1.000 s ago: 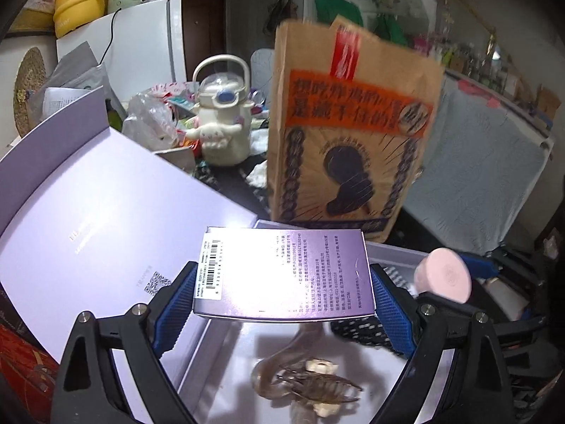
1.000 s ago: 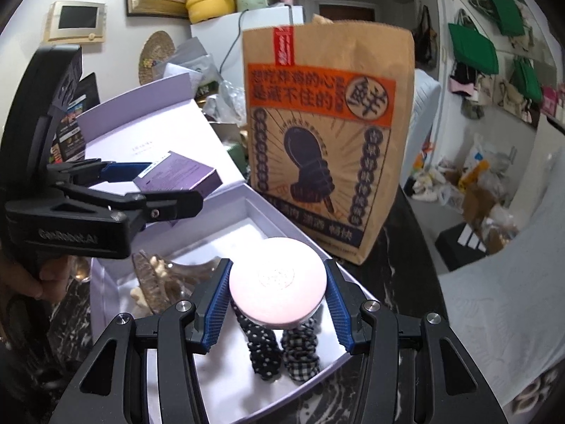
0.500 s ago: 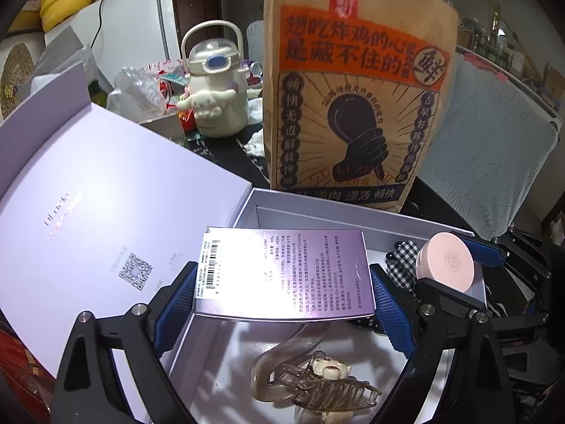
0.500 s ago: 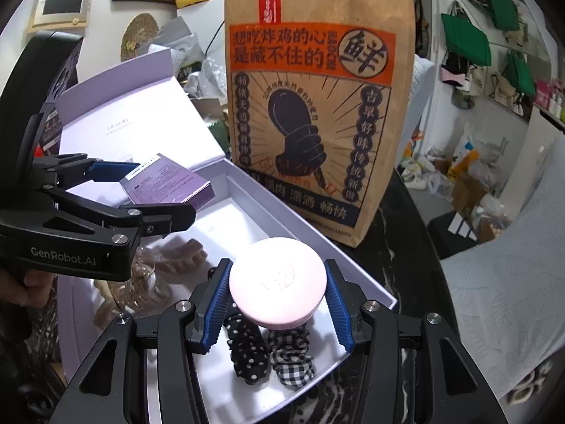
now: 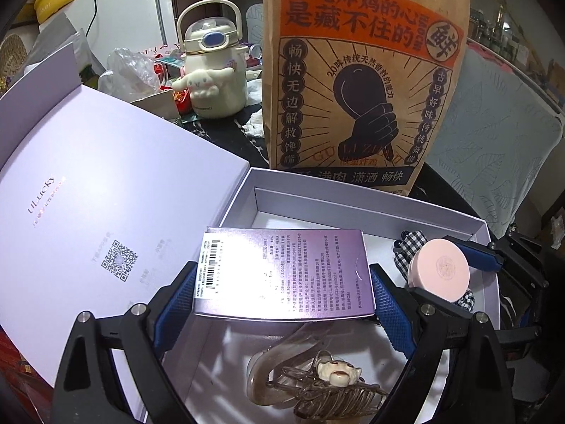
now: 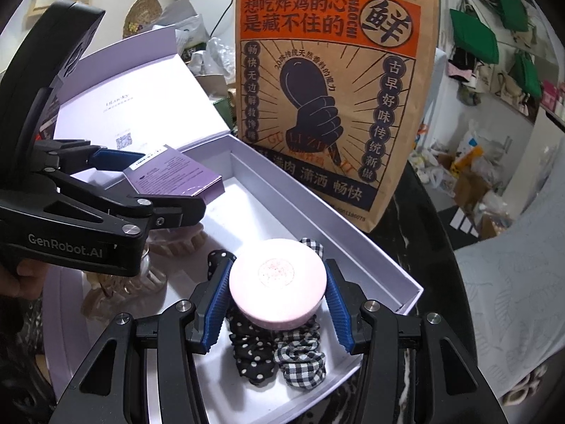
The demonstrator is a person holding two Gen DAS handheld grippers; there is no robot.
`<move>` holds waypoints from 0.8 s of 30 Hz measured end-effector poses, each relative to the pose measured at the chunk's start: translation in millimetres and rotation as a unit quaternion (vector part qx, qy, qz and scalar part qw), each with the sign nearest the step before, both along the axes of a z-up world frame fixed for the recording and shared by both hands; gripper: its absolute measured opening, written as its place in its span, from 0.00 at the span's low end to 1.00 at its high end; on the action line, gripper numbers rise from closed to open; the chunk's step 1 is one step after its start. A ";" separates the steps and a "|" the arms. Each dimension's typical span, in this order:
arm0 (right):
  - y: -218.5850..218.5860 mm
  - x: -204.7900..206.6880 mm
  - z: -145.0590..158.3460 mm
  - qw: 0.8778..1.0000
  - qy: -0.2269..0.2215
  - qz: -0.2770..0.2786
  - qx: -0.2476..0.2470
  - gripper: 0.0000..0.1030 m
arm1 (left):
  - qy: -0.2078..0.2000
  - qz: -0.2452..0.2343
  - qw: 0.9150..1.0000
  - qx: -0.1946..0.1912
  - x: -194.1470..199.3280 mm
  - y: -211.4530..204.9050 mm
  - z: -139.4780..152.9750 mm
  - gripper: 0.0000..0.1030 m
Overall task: Organize rigid objects
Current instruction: 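Lower the card and pink compact into the lavender box with both tools, then open both tools to release the card and compact inside the box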
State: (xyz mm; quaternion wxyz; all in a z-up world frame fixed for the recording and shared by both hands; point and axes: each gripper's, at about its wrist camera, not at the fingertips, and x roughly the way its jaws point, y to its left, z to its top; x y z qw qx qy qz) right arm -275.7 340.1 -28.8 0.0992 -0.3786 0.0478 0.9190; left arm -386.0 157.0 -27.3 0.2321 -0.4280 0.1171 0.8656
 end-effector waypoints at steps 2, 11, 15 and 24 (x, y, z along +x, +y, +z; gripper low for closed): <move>-0.8 -0.1 -0.9 1.000 0.003 -0.003 0.001 0.49 | 0.002 0.000 1.000 0.002 -0.1 0.8 0.7 0.90; -3.8 -0.4 -1.9 1.000 0.007 0.002 -0.004 0.59 | -0.014 -0.005 1.000 0.000 -4.9 4.0 -5.8 0.90; -0.4 1.1 0.1 1.000 0.009 0.003 -0.015 0.60 | -0.010 -0.003 1.000 -0.003 -7.3 6.0 -5.1 0.90; 5.7 3.4 4.9 1.000 0.014 -0.009 -0.026 0.65 | 0.008 0.002 1.000 0.001 -2.5 3.3 2.7 0.90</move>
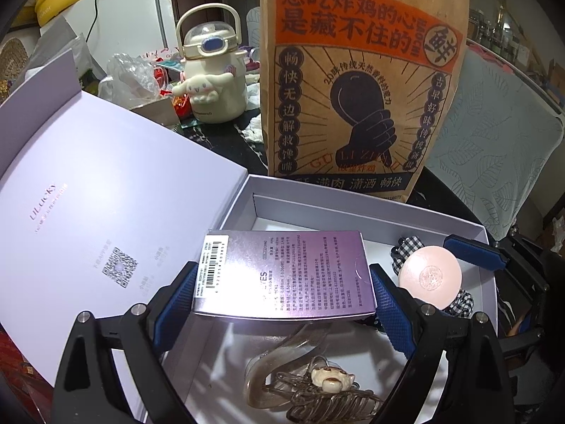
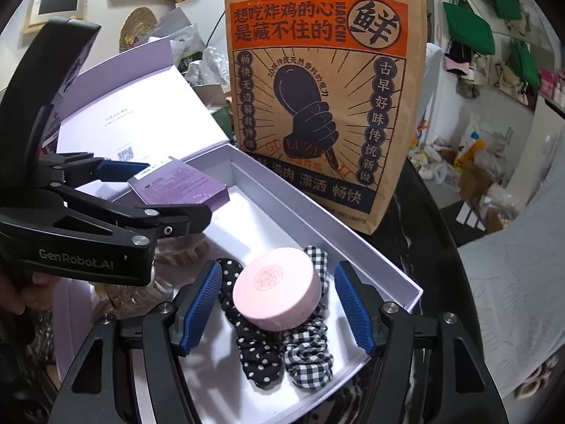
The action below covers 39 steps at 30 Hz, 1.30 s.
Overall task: Organize rigid objects
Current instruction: 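Open both tools to release the card and compact inside the box, then withdraw both open tools from the box toward the gold box and heart case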
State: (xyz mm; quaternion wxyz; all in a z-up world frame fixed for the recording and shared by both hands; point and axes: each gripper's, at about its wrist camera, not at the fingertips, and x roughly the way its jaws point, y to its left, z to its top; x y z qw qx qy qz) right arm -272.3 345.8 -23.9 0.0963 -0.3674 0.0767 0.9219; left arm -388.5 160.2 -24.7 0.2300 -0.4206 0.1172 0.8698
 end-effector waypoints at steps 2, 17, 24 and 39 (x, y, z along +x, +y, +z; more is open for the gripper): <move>-1.8 -1.1 -0.2 1.000 -0.002 0.000 0.000 0.67 | 0.001 -0.001 1.000 -0.001 1.0 0.6 1.1 0.90; -2.6 -1.2 7.8 1.000 -0.002 0.002 -0.005 0.67 | -0.016 0.009 1.000 0.001 4.7 -2.8 2.8 0.91; -8.8 0.7 21.7 1.000 -0.004 0.004 0.016 0.67 | 0.009 0.021 1.000 0.014 12.7 -11.5 26.9 0.98; -24.1 26.7 64.9 0.999 0.023 0.001 0.033 0.67 | 0.051 0.038 0.997 0.037 51.2 -28.0 77.0 0.98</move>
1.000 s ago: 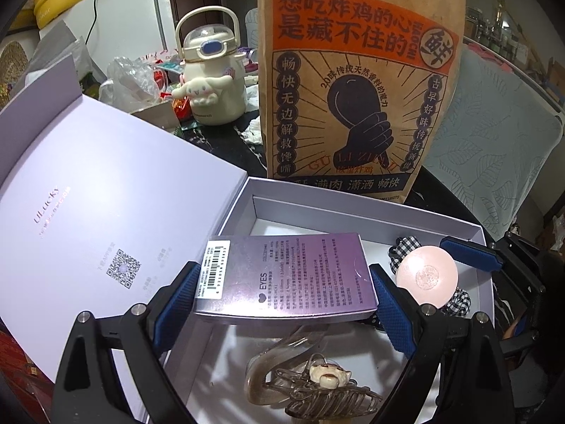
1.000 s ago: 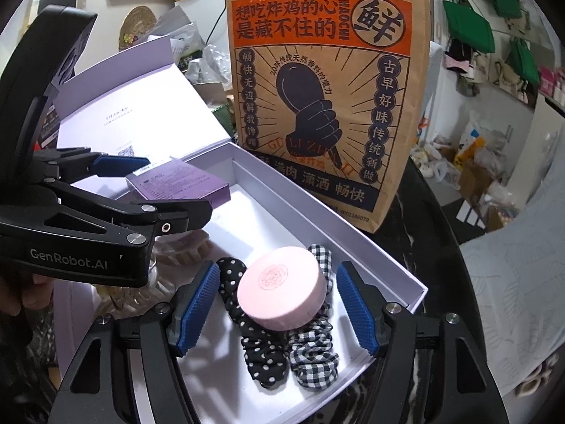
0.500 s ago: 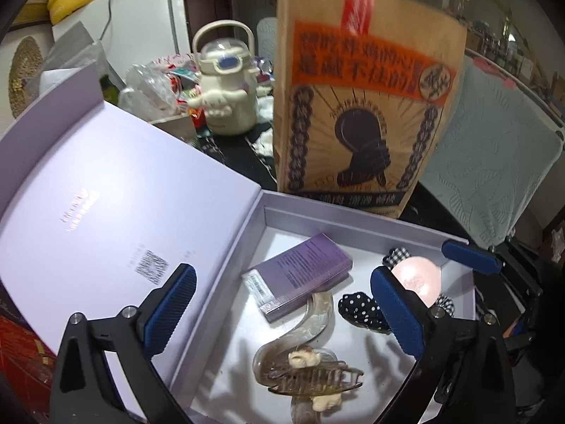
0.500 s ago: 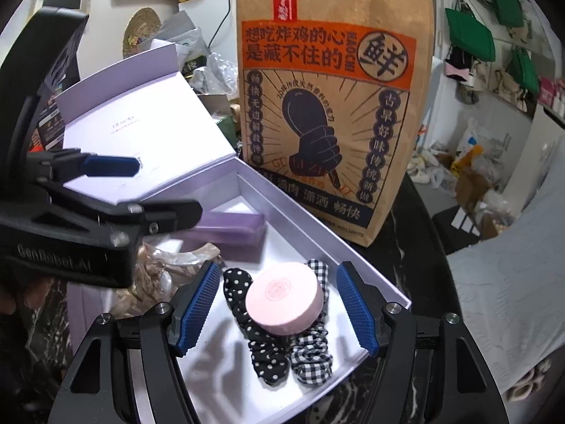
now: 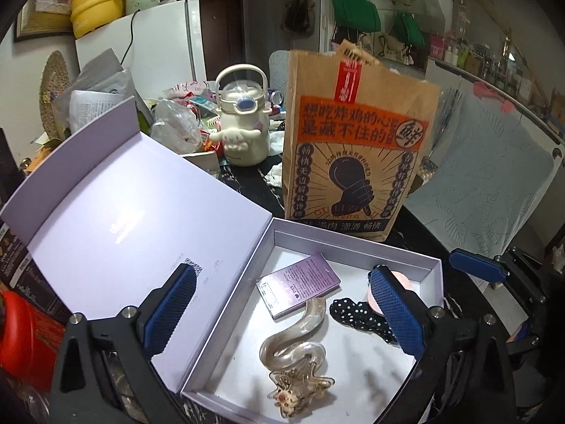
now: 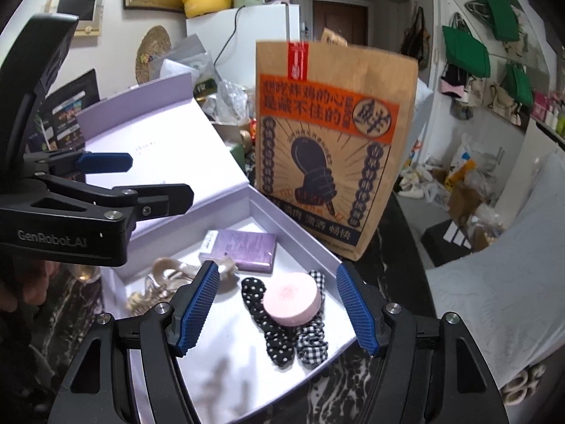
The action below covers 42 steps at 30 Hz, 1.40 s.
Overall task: Organize rigid objects
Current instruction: 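Withdraw both open tools from the box toward the gold box and heart case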
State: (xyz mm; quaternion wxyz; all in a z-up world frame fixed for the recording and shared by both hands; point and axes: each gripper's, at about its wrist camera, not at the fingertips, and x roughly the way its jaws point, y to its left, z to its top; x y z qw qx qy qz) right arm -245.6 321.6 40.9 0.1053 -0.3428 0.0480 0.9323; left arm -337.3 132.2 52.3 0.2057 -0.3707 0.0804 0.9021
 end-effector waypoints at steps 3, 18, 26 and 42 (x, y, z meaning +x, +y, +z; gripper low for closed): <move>-5.3 4.8 8.1 1.000 0.005 0.000 0.008 0.67 | 0.007 0.001 1.000 0.004 8.0 -3.1 8.2 0.98; -33.9 37.4 50.1 0.999 0.034 -0.009 0.033 0.67 | 0.045 0.014 0.999 0.027 59.3 -27.2 51.8 0.98; -57.2 59.6 66.1 0.998 0.049 0.003 0.044 0.67 | 0.057 0.013 0.998 0.030 90.0 -39.1 62.5 0.98; -93.4 94.1 69.4 0.997 0.060 0.031 0.040 0.67 | 0.069 0.030 0.997 0.016 145.6 -64.5 59.9 0.98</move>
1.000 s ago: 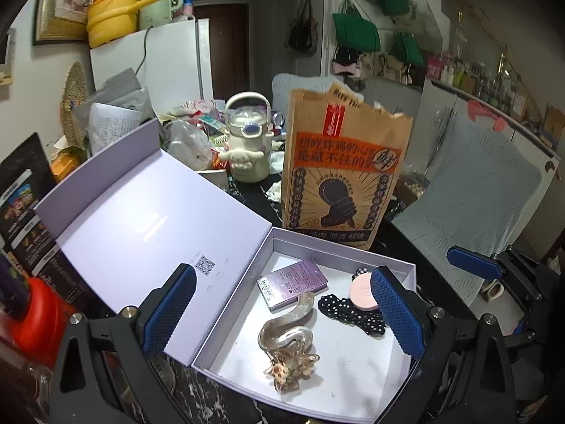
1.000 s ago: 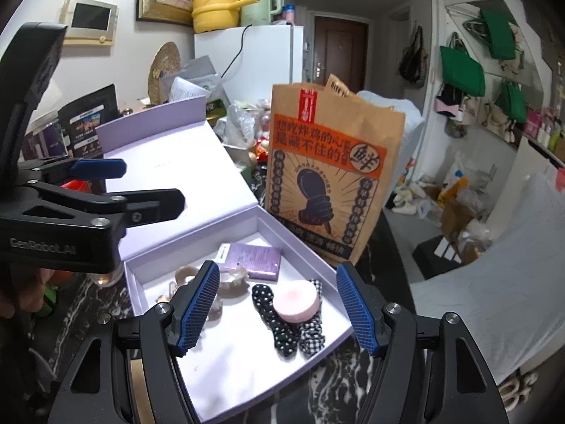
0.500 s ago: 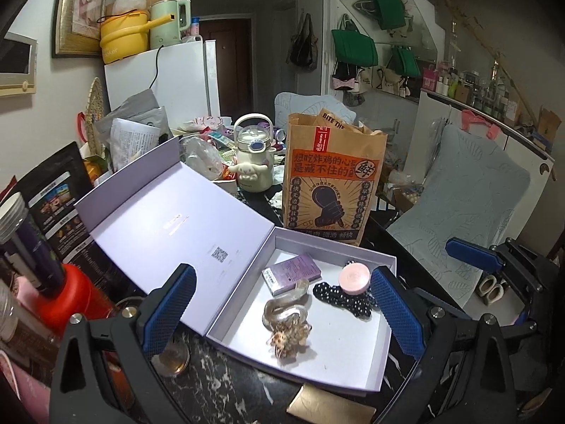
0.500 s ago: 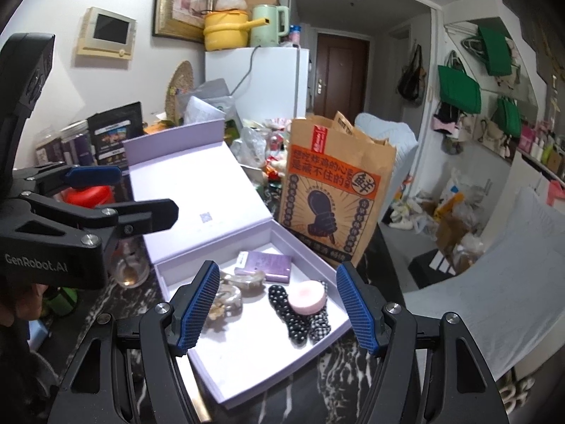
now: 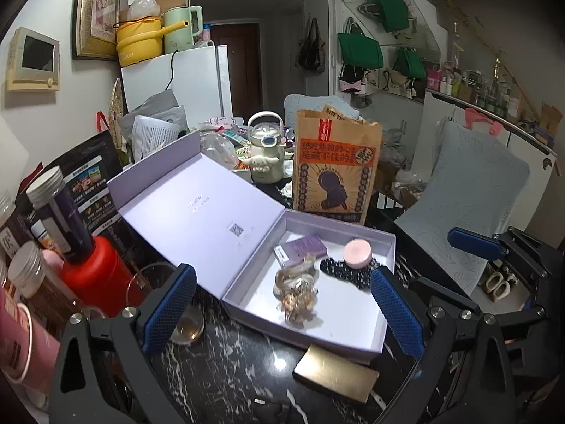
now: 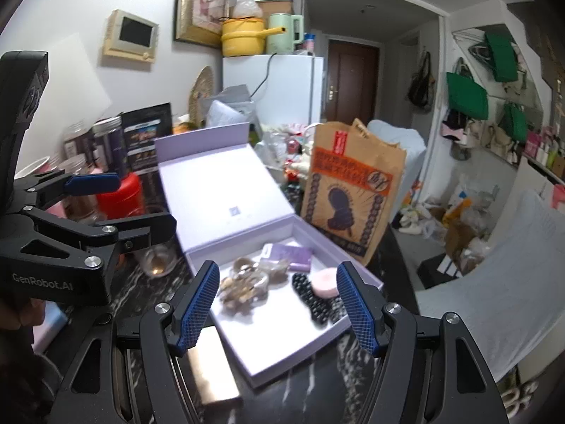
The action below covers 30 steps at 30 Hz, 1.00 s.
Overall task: Organize rigid objects
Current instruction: 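Withdraw both open tools from the box toward the gold box and heart case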
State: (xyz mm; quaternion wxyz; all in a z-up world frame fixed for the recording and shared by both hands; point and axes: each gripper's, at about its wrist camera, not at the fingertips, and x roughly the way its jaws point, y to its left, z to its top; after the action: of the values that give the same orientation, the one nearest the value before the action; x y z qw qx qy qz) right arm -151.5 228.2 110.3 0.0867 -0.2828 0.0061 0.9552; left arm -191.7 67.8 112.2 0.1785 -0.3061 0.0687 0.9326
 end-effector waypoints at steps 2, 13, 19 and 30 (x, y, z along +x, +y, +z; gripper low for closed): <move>-4.3 4.9 -3.6 1.000 -0.002 0.005 -0.002 0.67 | -0.004 0.002 1.000 -0.004 6.2 -2.4 -3.9 0.98; -24.2 27.6 -28.9 0.999 -0.011 0.029 -0.015 0.67 | -0.027 0.018 0.999 0.008 36.8 -25.0 -32.2 0.98; -31.3 34.5 -45.7 0.998 -0.025 0.042 -0.029 0.67 | -0.052 0.000 0.998 0.029 46.1 -31.6 -51.6 0.98; -35.9 46.2 -79.4 0.997 -0.050 0.049 -0.044 0.67 | -0.071 -0.020 0.997 0.032 56.4 -37.3 -85.3 0.98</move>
State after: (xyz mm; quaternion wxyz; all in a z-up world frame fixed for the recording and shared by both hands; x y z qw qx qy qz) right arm -105.2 192.4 30.9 0.0279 -0.3333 0.0298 0.9419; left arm -135.3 30.5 26.9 0.2118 -0.3645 0.0320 0.9062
